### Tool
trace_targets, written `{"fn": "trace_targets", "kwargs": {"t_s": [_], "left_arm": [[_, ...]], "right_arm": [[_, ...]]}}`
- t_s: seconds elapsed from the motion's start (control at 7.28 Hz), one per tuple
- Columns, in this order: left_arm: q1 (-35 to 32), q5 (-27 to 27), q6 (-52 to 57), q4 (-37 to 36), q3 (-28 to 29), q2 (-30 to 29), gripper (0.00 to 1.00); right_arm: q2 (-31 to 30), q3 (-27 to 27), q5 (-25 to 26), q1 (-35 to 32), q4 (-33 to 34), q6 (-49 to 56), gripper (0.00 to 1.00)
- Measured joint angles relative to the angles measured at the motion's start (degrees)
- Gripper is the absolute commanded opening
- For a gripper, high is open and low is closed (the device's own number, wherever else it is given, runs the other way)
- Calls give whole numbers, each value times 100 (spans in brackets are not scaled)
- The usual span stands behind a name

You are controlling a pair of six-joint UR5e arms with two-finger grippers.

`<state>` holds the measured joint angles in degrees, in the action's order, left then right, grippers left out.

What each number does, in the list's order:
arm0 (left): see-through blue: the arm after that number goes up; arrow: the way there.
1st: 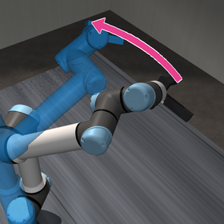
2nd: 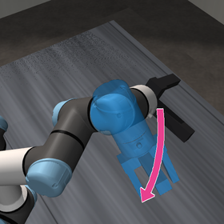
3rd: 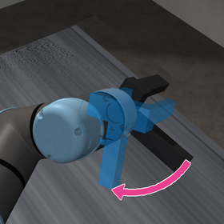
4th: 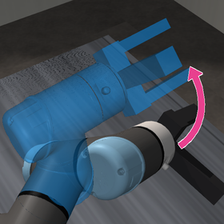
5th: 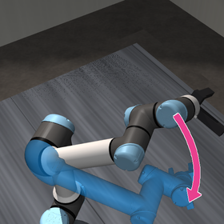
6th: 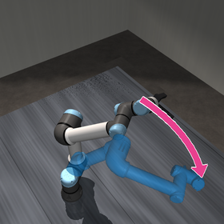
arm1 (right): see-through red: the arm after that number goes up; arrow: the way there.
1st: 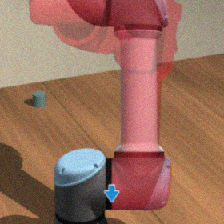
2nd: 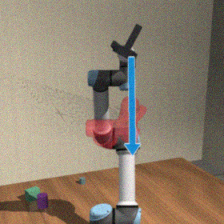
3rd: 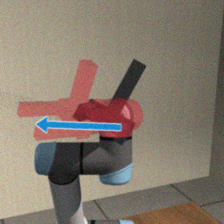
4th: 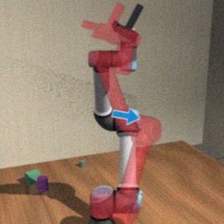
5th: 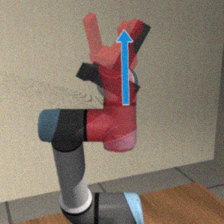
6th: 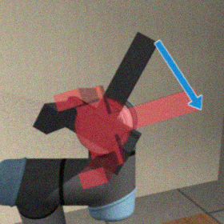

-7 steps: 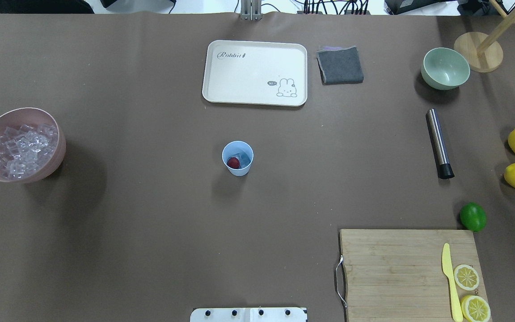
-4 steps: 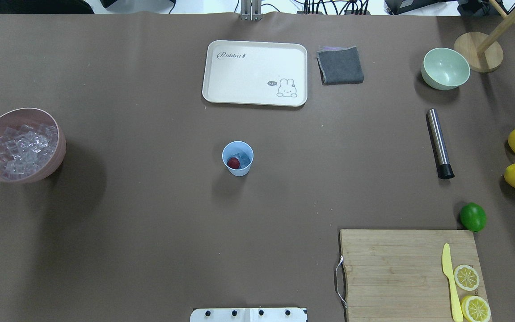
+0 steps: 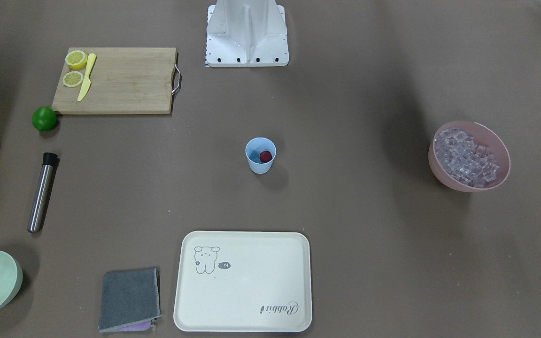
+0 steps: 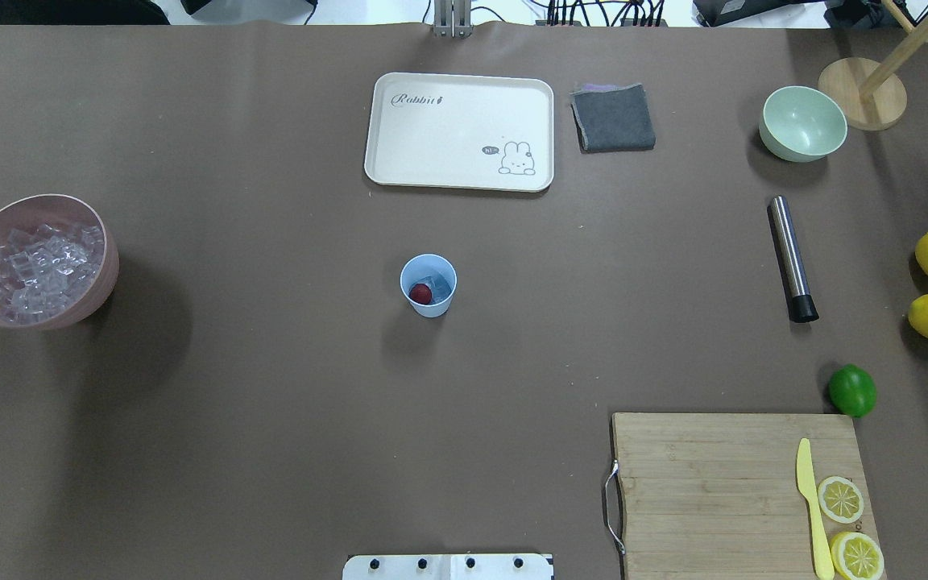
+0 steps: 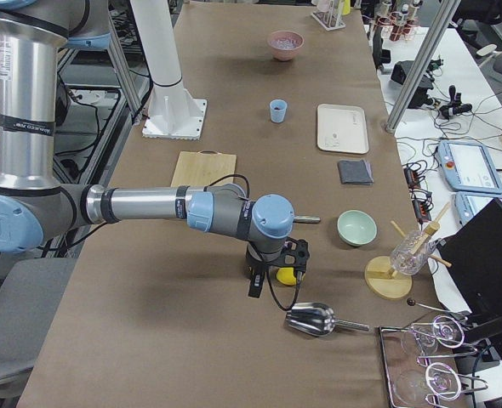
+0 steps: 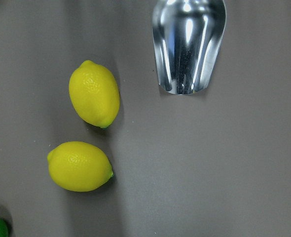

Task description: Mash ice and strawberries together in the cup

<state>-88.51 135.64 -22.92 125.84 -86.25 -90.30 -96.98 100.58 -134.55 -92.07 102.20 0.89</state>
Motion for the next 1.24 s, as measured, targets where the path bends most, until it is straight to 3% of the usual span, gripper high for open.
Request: {"fn": "trace_targets", "kwargs": {"t_s": [0.27,0.55,1.24], "left_arm": [[-349,50,888,-1281,-581,-18,98],[-422,-405,1467,-2442,-1320,126,98],[-410,-503,1614,-2681,-1496,266,98]], "right_arm": [[-6,-218,7,-4,-303,-33,100],[18,-299,10,-4,-458,-45,100],[33,-289,-18,-4,-481,-62,100]]}}
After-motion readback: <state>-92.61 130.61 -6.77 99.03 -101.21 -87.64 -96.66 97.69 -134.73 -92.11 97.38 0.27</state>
